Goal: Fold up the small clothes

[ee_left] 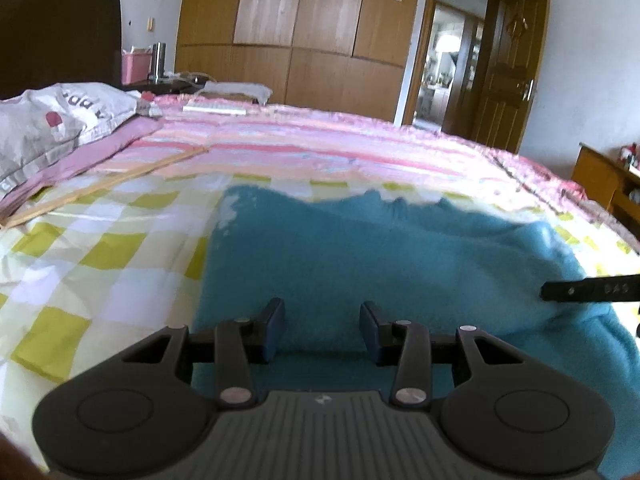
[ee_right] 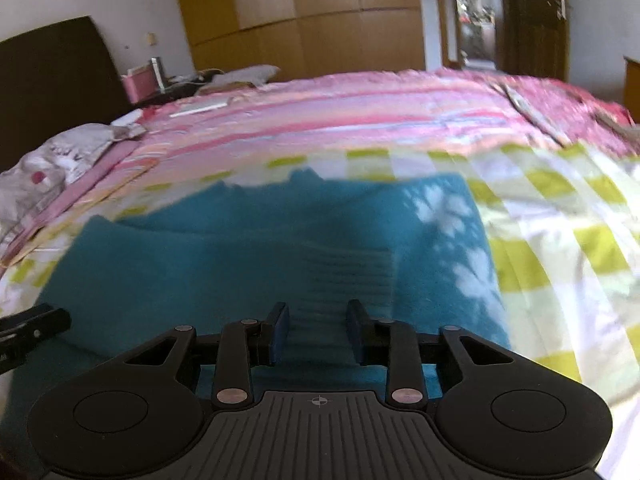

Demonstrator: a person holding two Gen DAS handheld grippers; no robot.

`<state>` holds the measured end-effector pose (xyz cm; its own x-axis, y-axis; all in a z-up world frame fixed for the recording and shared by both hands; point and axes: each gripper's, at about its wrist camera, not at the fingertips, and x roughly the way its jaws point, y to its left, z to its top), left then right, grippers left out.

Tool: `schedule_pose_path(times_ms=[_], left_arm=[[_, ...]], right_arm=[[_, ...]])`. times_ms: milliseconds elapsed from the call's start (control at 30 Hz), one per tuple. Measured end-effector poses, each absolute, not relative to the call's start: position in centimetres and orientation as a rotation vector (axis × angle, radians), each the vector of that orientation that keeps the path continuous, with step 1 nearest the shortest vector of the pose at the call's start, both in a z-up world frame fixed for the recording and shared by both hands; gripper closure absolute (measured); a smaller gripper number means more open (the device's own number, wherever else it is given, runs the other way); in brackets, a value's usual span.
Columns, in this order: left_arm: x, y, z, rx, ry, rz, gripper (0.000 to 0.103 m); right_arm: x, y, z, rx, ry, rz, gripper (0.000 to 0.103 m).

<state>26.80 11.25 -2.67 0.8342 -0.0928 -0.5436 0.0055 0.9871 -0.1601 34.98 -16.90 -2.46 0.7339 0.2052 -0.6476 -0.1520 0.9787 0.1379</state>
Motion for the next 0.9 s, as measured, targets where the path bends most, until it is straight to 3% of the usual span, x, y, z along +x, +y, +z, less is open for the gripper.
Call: schedule_pose_path(times_ms=[900], left_arm=[[20.6,11.3,-1.2,-0.126,0.713,-0.022,0.057]], right_arm=[[26.8,-15.9,0.7,0.046,0.745,0.291,0.070]])
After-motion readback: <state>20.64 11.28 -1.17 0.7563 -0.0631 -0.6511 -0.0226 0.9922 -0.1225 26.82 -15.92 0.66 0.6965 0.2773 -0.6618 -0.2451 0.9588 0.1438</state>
